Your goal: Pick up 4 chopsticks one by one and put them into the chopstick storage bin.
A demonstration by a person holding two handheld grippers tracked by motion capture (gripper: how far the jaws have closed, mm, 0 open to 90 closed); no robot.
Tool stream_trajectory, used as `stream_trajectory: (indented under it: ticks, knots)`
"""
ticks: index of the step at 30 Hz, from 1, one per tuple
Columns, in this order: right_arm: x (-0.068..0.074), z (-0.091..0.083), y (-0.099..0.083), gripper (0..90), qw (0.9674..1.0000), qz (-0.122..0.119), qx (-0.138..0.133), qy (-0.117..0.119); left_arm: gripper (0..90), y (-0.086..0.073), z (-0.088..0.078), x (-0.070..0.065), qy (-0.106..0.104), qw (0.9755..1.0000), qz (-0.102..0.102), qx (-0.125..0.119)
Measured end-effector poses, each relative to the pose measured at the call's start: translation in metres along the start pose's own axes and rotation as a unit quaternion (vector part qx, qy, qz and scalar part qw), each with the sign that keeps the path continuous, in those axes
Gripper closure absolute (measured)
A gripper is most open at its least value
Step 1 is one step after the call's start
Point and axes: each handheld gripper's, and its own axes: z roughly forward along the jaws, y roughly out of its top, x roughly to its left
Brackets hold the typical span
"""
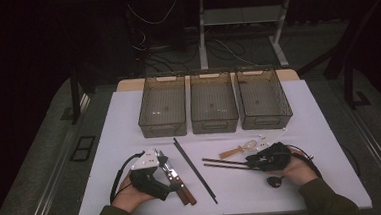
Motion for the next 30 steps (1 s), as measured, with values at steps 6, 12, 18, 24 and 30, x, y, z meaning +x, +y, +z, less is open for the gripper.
stream_trajectory:
  ticks: [6, 12, 18, 24, 30]
  knots:
    - [-0.0036, 0.0003, -0.0007, 82.2, 0.9999, -0.009, -0.002, 0.005, 0.0, -0.0001, 0.0005, -0.0001, 0.000, 1.0000, 0.000, 0.003]
    - [-0.0057, 0.0003, -0.0008, 83.6, 0.9998, -0.017, -0.005, 0.012, 0.0, -0.0002, 0.0009, -0.0001, 0.000, 1.0000, 0.002, 0.004]
    - [-0.0069, -0.0002, 0.0008, 85.1, 0.9994, -0.034, 0.003, 0.007, 0.0, 0.0000, 0.0005, -0.0002, 0.000, 1.0000, 0.003, 0.003]
    - [-0.0048, -0.0003, 0.0018, 85.4, 0.9994, -0.031, 0.003, 0.015, 0.0, 0.0000, 0.0004, -0.0003, 0.000, 1.0000, 0.004, 0.003]
    - [-0.0045, -0.0018, 0.0037, 85.5, 0.9992, -0.037, 0.000, 0.014, 0.0, 0.0000, 0.0003, -0.0002, 0.000, 1.0000, 0.004, 0.003]
